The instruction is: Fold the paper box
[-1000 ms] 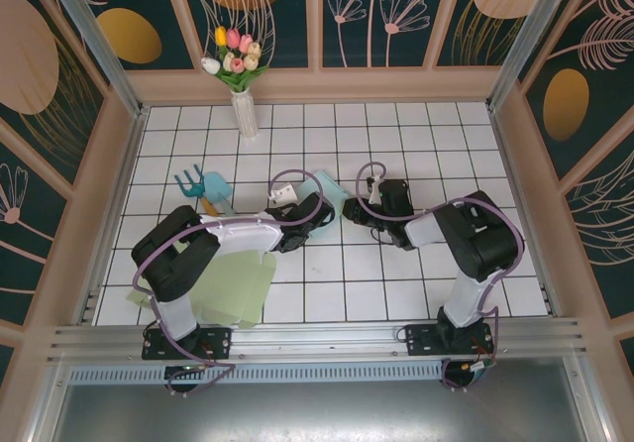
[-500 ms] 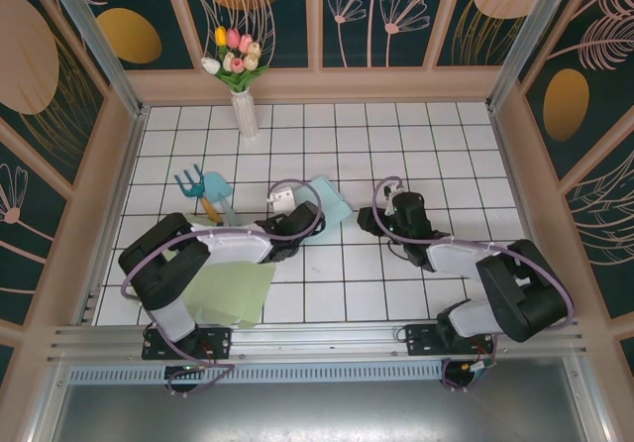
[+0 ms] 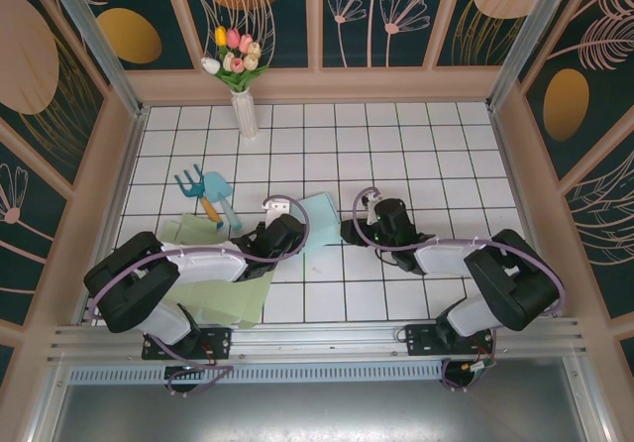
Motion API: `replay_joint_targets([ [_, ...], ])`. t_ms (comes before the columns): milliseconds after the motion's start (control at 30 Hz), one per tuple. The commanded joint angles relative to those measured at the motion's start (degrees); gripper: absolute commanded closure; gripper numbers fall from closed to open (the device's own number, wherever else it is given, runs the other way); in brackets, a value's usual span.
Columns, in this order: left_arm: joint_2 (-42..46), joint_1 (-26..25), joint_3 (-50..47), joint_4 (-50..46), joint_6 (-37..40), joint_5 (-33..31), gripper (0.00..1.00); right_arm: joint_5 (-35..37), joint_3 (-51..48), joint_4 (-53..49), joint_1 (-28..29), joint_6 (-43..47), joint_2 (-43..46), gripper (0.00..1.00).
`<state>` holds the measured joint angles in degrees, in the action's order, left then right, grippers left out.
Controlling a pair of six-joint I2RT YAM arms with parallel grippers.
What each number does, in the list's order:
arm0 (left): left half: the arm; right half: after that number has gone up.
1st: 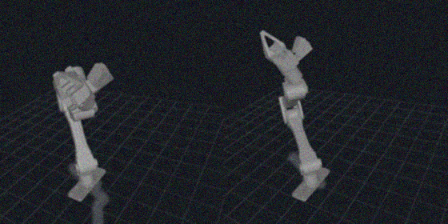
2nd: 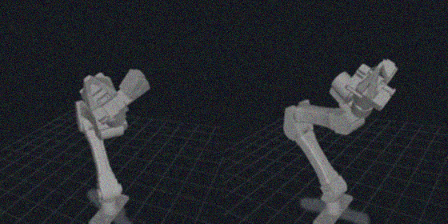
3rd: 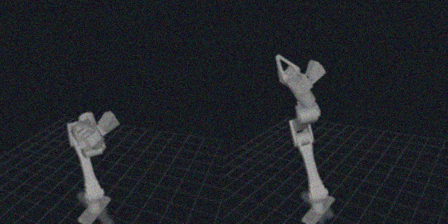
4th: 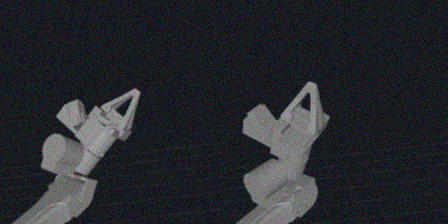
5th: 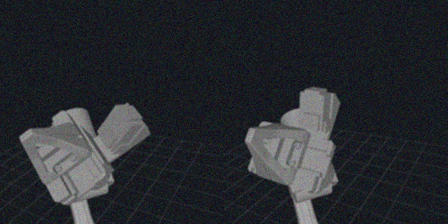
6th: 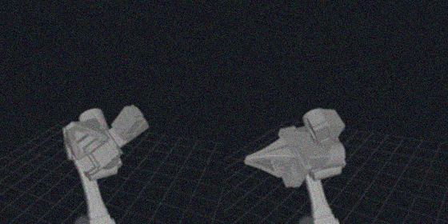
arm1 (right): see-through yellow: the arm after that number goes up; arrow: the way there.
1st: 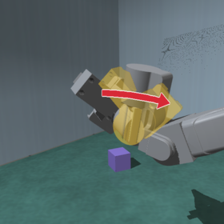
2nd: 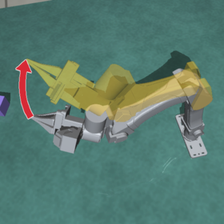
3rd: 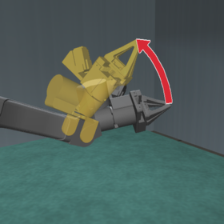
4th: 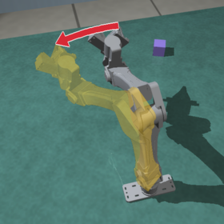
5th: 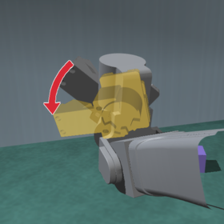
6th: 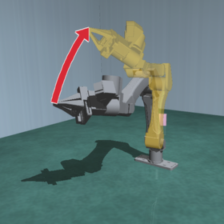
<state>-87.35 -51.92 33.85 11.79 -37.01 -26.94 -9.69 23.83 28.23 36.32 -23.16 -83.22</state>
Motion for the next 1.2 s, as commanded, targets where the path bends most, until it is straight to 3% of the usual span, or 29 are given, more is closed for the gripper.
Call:
replay_joint_targets([
  [0,1.08,-0.18,-0.61,-0.1,3.29,2.63,0.35,-2.06,-0.35,3.99,1.44,-1.52,-0.99,0.49],
  [333,-0.04,-0.15,1.29,-0.97,1.51,3.4,0.35,-8.41,-0.79,7.87,3.1,-6.19,-3.85,0.51],
  [500,-2.23,-0.14,5.74,-8.64,-6.27,1.85,0.34,-8.67,-1.1,7.44,4.06,-9.52,-2.71,0.52],
  [733,-4.28,-0.2,13.73,-19.81,-17.28,7.69,0.32,-3.84,-0.66,4.46,6.66,-10.74,-0.48,0.52],
  [933,-1.86,-0.03,17.56,-29.62,-21.66,1.76,0.13,-0.26,-2.06,4.32,6.71,-11.74,0.7,0.51],
  [1167,0.87,-0.04,17.31,-35.31,-32.84,3.6,0.07,1.25,-2.48,3.06,6.75,-11.05,1.83,0.51],
])
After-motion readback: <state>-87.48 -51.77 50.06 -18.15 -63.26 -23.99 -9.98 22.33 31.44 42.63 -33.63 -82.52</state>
